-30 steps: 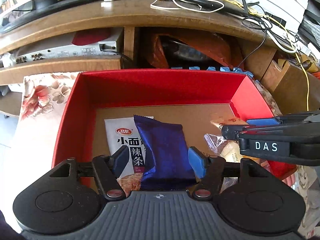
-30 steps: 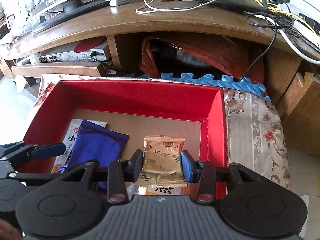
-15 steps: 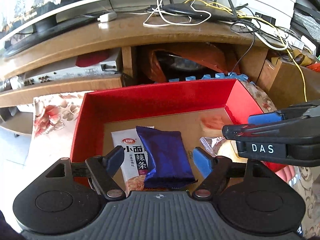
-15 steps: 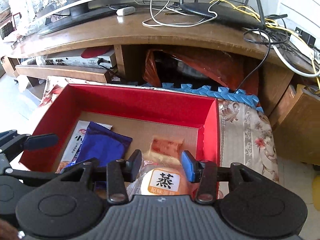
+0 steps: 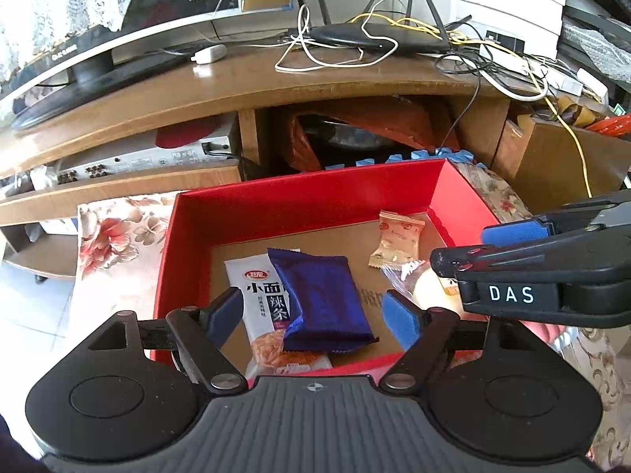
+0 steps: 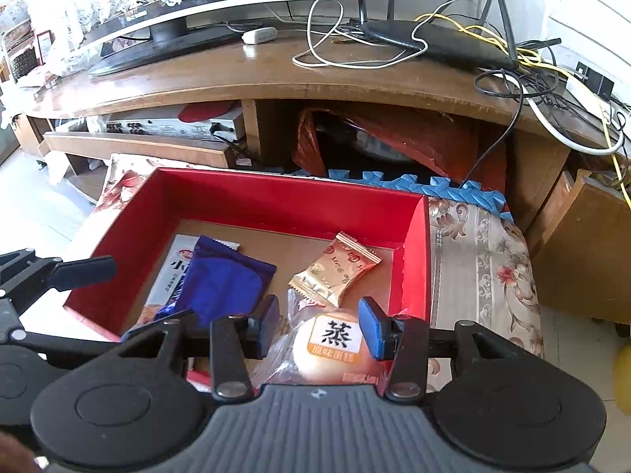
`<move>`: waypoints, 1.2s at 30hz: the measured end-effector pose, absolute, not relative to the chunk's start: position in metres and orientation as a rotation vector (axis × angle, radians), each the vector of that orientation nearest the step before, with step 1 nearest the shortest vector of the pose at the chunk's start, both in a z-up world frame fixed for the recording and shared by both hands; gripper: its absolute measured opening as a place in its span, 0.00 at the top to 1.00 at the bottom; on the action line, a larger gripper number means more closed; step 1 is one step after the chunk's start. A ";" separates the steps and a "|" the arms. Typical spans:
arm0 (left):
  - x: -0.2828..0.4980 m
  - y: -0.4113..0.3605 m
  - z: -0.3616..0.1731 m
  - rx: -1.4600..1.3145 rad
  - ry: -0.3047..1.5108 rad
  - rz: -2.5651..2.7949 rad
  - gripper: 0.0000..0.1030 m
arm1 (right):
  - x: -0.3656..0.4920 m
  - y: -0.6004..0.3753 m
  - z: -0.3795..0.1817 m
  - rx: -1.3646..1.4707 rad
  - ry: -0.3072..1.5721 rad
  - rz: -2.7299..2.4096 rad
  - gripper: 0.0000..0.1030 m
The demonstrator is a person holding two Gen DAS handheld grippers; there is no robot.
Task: Organize snacks
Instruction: 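Lower the blue pack and gold pastry into the red box and release both, then withdraw both tools from the box toward the remaining snacks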
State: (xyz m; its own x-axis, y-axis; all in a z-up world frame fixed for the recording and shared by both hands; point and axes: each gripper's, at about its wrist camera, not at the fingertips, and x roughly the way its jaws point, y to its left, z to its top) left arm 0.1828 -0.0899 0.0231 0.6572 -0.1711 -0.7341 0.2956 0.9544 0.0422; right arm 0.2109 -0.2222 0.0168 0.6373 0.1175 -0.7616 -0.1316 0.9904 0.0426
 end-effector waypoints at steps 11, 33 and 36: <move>0.156 -0.088 0.028 0.165 0.804 -0.305 0.19 | 0.176 -0.220 0.027 0.003 0.853 0.161 0.56; 0.095 -0.057 0.019 0.142 0.864 -0.305 0.17 | 0.110 -0.204 0.020 0.003 0.893 0.219 0.51; 0.089 -0.039 0.016 0.121 0.886 -0.268 0.17 | 0.103 -0.199 0.017 -0.008 0.905 0.229 0.51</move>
